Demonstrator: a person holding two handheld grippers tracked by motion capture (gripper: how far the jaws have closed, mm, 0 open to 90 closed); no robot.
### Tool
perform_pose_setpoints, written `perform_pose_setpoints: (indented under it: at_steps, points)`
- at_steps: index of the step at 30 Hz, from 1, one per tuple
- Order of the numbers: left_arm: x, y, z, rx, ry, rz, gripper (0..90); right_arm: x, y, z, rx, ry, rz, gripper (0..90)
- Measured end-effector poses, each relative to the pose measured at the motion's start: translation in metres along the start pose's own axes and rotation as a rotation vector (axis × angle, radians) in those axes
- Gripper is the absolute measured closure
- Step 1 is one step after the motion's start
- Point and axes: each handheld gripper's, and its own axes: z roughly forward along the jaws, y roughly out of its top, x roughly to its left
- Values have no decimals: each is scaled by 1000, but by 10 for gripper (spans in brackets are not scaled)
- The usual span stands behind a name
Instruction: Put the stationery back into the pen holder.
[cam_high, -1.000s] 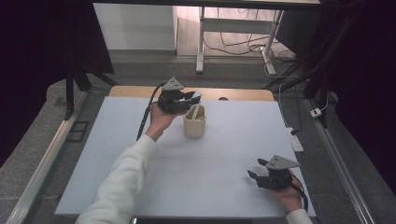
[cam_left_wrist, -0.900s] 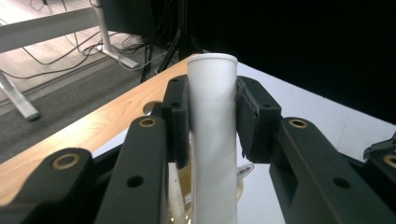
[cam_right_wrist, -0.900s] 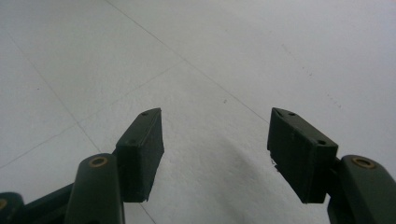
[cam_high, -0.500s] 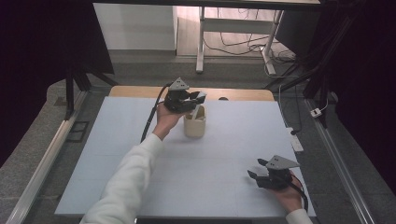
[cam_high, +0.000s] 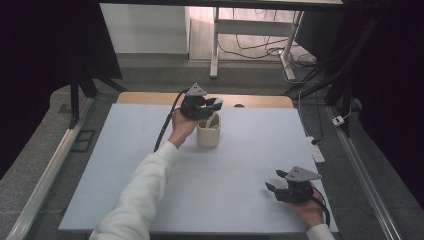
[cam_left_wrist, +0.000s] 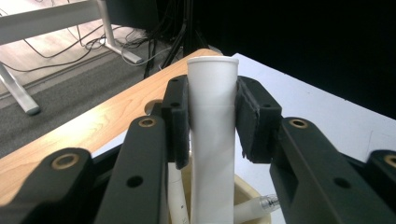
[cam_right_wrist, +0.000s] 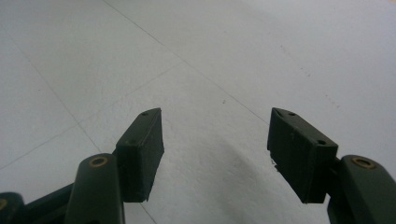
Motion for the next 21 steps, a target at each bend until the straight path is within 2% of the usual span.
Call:
perform_pose_setpoints:
  at_steps: [5,6,8,10,13,21]
  points:
    - [2,-2,1,20,-4,11,638,0,0,0,1,0,0,354]
    - [2,-2,1,25,-9,14,578,0,0,0,1,0,0,354]
    - [1,-2,0,40,10,31,450,0,0,0,1,-2,-1,354]
    - [1,-1,-2,43,0,22,412,0,0,1,1,-3,-3,354]
    - [0,0,-7,36,-17,13,401,0,0,1,1,-4,-3,354]
    - [-8,2,-17,29,-43,28,404,0,0,1,4,-2,-5,354]
